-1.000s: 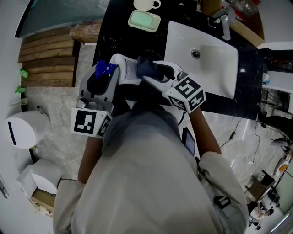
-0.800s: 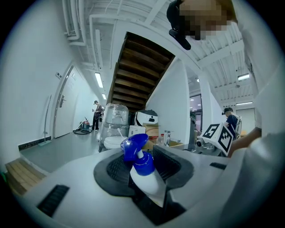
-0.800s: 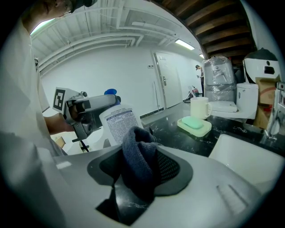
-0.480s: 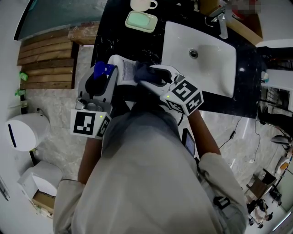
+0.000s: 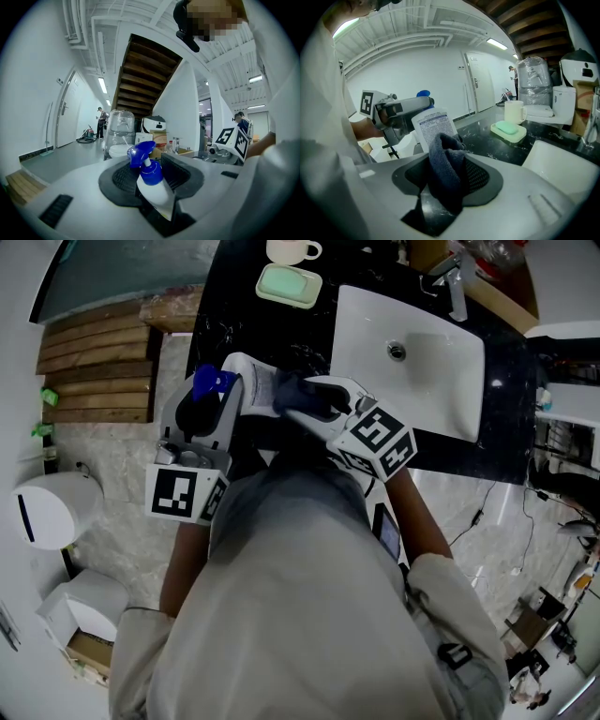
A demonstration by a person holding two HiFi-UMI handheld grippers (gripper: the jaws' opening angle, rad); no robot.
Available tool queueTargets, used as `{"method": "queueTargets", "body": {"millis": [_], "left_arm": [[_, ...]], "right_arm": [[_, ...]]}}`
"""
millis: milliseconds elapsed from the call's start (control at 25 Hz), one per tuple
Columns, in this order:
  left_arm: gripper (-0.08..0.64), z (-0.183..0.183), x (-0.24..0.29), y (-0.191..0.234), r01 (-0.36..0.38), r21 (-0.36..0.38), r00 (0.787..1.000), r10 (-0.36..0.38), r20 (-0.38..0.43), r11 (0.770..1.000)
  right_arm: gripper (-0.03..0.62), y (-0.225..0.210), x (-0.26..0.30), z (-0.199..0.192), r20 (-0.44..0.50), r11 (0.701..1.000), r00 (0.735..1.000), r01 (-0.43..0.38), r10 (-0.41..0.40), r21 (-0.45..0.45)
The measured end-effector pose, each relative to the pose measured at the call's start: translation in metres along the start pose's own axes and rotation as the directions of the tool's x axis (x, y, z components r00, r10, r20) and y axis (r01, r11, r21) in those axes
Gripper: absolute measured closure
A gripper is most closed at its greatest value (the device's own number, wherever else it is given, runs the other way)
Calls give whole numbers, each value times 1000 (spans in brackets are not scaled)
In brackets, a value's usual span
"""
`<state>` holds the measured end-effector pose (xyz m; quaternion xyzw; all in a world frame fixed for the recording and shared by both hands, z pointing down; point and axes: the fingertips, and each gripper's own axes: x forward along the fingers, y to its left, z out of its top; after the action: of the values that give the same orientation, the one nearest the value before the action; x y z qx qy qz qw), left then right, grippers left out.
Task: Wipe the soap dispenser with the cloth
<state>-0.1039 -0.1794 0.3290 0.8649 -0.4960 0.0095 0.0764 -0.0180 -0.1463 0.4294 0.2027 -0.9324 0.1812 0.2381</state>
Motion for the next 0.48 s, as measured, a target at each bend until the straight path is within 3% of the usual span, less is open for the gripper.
{"method": "queueTargets", "body": {"millis": [280,480], "left_arm": [[419,-4,1,0,-19,19,999,20,-34,1000],[419,3,3,-4,-5,18,1000,5,12,1000]], "right_arm": [[413,4,-2,6,-1,1000,1000,-9,9,-28],[413,11,-3,13,-2,999,1000,-26,26,-43]]}}
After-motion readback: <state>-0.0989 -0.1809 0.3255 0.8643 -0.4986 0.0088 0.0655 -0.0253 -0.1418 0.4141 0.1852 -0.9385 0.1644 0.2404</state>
